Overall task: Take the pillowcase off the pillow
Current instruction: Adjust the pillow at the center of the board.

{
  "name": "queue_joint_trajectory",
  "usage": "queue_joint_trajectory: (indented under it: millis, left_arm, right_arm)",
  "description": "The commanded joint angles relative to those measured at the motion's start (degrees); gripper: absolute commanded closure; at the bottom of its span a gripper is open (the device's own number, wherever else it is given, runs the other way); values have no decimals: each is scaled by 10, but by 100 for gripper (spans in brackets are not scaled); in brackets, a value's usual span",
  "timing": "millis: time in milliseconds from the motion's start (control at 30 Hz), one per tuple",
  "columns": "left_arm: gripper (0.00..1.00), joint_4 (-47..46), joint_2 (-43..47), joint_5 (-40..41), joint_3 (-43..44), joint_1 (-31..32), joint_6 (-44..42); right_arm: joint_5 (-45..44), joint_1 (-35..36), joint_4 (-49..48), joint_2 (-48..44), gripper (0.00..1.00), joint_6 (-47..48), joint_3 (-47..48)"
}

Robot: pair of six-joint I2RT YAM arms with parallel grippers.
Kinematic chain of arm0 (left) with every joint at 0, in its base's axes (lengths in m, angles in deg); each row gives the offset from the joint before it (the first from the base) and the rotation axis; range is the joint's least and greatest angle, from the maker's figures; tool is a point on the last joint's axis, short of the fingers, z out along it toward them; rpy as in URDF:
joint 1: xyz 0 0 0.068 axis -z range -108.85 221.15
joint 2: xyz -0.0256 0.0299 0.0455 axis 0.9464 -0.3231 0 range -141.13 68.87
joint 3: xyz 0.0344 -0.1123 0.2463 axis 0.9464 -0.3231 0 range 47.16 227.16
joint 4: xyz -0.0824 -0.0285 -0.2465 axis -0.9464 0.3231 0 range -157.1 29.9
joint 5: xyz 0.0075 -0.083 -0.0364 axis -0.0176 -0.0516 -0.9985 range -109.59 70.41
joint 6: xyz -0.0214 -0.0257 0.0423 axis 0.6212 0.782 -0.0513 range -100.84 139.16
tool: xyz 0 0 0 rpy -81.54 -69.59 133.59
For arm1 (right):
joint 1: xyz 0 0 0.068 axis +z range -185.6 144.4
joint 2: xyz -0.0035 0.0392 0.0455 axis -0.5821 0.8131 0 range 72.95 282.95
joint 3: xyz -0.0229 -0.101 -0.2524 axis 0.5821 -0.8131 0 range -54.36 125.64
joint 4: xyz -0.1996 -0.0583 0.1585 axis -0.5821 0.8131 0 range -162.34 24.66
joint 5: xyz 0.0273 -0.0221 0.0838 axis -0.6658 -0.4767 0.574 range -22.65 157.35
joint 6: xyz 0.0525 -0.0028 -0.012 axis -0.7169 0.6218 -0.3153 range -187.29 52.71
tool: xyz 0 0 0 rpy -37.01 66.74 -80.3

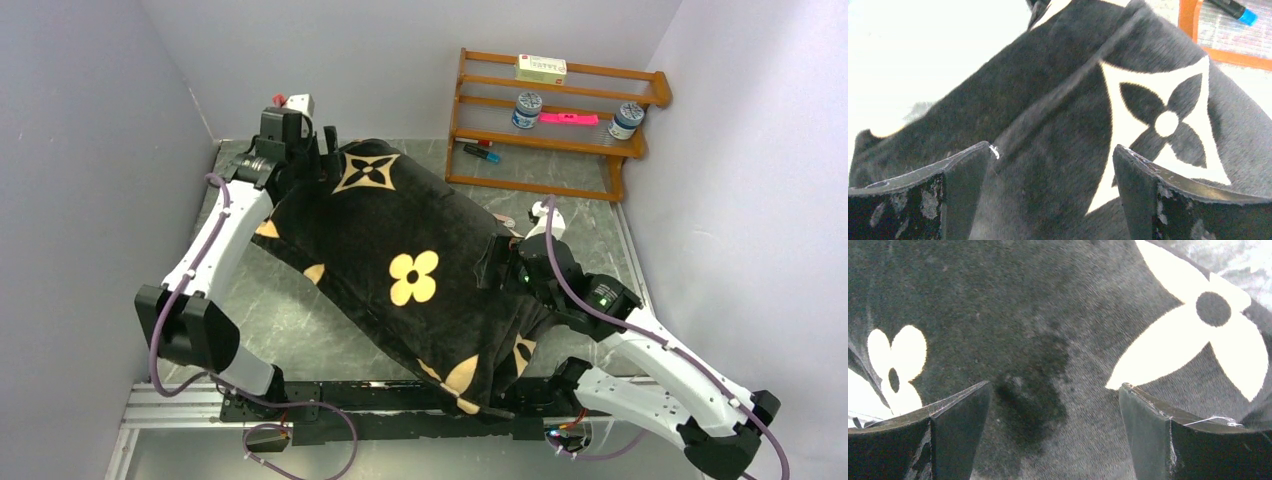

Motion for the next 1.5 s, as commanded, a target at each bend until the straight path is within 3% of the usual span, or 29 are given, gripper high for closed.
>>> queue_joint_trajectory:
  millis: [0,333,533,700,767,833,967,1067,1133,1467]
  left_arm:
    - [3,-12,-36,-36,75,-3,-73]
    - [4,26,-185,-156,219,-7,-133]
    - [3,36,-227,-209,194,-6,-126]
    - [8,46,-233,-216,140,6,-129]
    - [12,50,-230,-213,115,12,-130]
    - [21,47,-222,-217,90,13,-121]
    - [64,35,-190,-216,47,12,-101]
    - [90,25,-157,-209,31,12,-85]
    - [95,21,-130,-208,23,12,-75]
    - [95,9,29,-218,-60,13,-30]
  right_arm:
    - [-43,-1,57,-23,0,-79,-12]
    - [-20,-1,95,-41,0,-186,-64]
    - [64,-1,-16,-36,0,-224,-173]
    - [64,-1,-97,11,2,-205,-220]
    - [66,-1,-130,34,9,-190,-226]
    - [65,-2,-155,54,29,-172,-226]
    - [58,-3,-173,73,77,-149,-208]
    - [42,-3,-163,65,100,-130,-186]
    - [25,-4,-153,51,100,-109,-164]
    - [-52,-15,-156,71,100,46,6]
